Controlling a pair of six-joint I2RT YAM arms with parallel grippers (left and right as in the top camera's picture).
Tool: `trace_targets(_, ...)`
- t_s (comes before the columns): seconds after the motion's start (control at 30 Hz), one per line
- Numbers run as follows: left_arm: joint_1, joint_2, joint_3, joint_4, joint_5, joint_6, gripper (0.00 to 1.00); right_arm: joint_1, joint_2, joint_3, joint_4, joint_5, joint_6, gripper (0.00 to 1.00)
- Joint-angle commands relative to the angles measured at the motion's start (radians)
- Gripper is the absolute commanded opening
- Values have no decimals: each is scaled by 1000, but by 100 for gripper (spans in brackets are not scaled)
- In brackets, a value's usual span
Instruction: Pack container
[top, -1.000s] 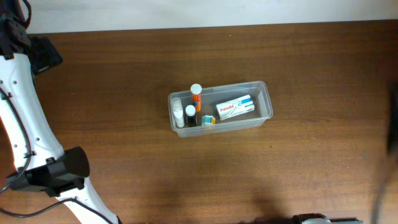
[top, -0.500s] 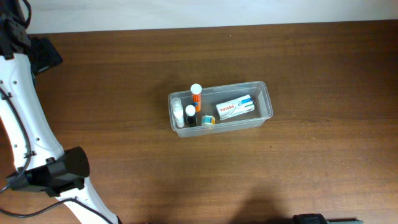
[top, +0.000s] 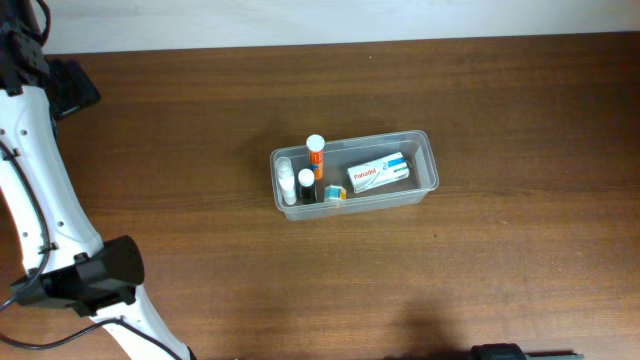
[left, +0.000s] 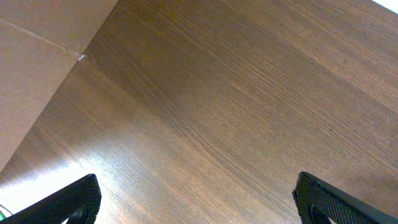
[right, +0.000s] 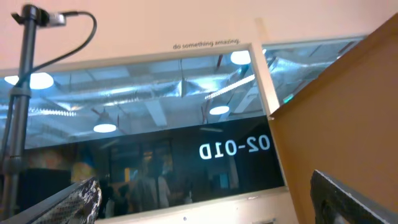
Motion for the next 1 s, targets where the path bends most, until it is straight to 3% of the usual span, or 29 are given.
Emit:
trace_targets(0.0, 3, 5, 3, 0, -10, -10, 100, -7, -32, -10, -6, 56, -10, 98)
trace_targets(0.53, 3, 5, 3, 0, -10, -10, 100, -6, -62, -10, -6, 200, -10, 98)
trace_targets(0.73, 3, 5, 3, 0, -10, -10, 100, -5, -76, -16, -6, 108, -7, 98)
trace_targets(0.97, 3, 5, 3, 0, -10, -10, 100, -5, -76, -214, -6, 56, 45, 98)
